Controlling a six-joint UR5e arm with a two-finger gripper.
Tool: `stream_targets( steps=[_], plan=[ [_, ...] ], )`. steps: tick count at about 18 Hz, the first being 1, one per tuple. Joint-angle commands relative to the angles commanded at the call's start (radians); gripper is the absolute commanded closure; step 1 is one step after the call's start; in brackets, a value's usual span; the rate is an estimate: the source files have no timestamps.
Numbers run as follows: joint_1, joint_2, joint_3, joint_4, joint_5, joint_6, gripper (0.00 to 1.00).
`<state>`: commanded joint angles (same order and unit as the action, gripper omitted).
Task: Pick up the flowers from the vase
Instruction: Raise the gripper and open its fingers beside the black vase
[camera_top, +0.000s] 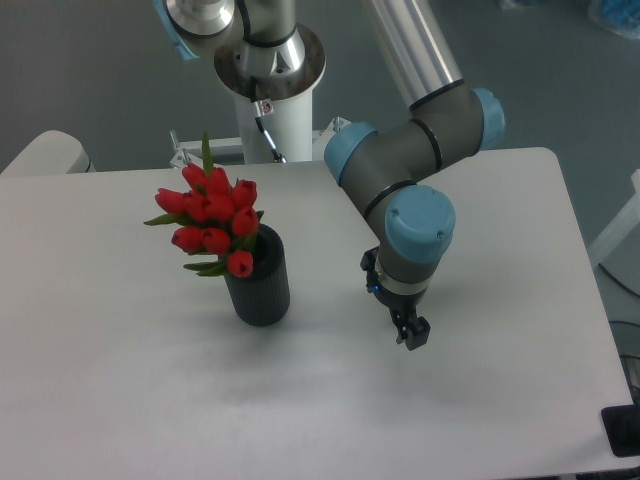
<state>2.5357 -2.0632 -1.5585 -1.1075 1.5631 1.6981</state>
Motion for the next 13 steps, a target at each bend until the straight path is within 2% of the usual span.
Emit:
stream_targets(
  steps=[13],
  plan=[
    [0.028, -0.002, 0.008, -0.008, -0.029, 0.014, 0.0]
  ],
)
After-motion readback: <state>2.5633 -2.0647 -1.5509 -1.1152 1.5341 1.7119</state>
